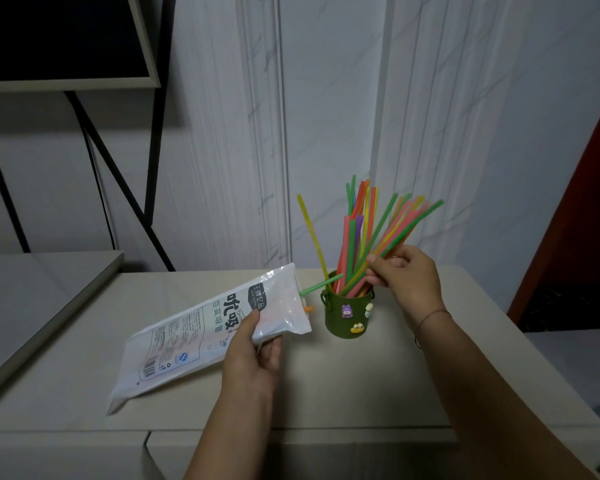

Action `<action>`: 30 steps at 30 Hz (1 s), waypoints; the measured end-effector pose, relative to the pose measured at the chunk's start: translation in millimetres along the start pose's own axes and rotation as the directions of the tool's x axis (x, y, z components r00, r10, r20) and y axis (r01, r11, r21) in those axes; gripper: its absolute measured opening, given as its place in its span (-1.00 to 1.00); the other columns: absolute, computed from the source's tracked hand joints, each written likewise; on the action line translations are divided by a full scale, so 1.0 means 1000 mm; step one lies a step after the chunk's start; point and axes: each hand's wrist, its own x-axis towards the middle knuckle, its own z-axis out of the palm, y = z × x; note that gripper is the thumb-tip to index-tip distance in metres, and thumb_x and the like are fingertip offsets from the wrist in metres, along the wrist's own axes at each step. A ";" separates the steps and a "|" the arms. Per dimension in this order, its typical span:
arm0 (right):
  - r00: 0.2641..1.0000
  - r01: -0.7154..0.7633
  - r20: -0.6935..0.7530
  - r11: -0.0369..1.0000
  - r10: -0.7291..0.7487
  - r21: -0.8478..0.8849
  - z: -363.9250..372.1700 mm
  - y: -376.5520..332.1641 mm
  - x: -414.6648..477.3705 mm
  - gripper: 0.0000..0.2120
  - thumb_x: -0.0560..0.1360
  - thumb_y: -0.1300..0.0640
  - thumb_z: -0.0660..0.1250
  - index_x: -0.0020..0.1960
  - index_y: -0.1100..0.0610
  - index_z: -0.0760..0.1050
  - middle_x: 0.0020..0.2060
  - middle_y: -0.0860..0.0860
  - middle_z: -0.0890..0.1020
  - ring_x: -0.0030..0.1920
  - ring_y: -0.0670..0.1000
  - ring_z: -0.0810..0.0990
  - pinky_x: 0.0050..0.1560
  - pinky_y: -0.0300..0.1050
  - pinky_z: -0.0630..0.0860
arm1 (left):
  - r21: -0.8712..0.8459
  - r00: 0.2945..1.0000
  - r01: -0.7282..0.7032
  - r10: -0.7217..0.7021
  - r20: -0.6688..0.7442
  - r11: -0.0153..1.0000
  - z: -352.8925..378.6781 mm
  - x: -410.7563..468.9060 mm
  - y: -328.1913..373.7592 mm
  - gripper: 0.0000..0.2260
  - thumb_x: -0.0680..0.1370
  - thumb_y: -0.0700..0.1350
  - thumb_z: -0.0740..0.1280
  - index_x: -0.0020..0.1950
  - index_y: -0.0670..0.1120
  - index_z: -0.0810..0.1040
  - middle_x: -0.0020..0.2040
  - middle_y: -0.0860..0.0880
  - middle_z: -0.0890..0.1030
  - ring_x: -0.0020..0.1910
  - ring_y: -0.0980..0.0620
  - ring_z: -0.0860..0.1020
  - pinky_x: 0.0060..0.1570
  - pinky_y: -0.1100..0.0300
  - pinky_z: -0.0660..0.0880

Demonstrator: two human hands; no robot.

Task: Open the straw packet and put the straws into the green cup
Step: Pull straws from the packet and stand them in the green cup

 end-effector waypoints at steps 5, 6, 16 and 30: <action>0.989 0.080 -0.125 0.997 -0.082 -0.015 0.003 -0.003 -0.002 -0.92 0.45 0.23 0.40 -0.17 0.15 0.49 -0.35 0.12 0.62 -0.39 0.02 0.64 -0.30 -0.23 0.63 | 0.000 1.000 0.010 -0.010 -0.001 1.000 0.002 0.000 -0.002 -0.87 0.48 -0.25 0.39 -0.10 -0.05 0.51 -0.16 -0.02 0.64 -0.21 0.06 0.61 -0.30 0.15 0.64; 0.989 0.081 -0.125 0.996 -0.084 -0.028 0.005 -0.001 -0.002 -0.92 0.45 0.23 0.40 -0.16 0.17 0.49 -0.35 0.13 0.62 -0.38 0.04 0.64 -0.31 -0.24 0.62 | -0.003 1.000 0.011 -0.011 -0.002 1.000 0.002 0.000 -0.002 -0.87 0.47 -0.26 0.39 -0.09 -0.05 0.51 -0.19 -0.02 0.66 -0.21 0.06 0.61 -0.30 0.16 0.64; 0.998 -0.032 -0.067 0.987 0.022 -0.157 0.009 0.022 -0.004 -0.87 0.46 0.22 0.39 -0.24 0.21 0.50 -0.41 0.13 0.62 -0.49 -0.02 0.58 -0.42 -0.27 0.55 | 0.010 1.000 0.024 -0.024 0.006 1.000 0.002 -0.002 -0.006 -0.87 0.47 -0.26 0.39 -0.10 -0.06 0.50 -0.15 -0.05 0.64 -0.21 0.03 0.61 -0.42 0.19 0.59; 0.964 -0.265 -0.025 0.962 0.264 -0.062 -0.005 0.026 -0.016 -0.75 0.43 0.19 0.43 -0.03 0.26 0.41 -0.43 0.14 0.57 -0.59 -0.08 0.53 -0.49 -0.23 0.56 | 0.093 0.999 0.019 -0.023 0.043 0.996 -0.008 -0.010 -0.008 -0.85 0.47 -0.25 0.40 -0.08 -0.04 0.51 -0.17 -0.03 0.66 -0.19 0.05 0.62 -0.36 0.17 0.61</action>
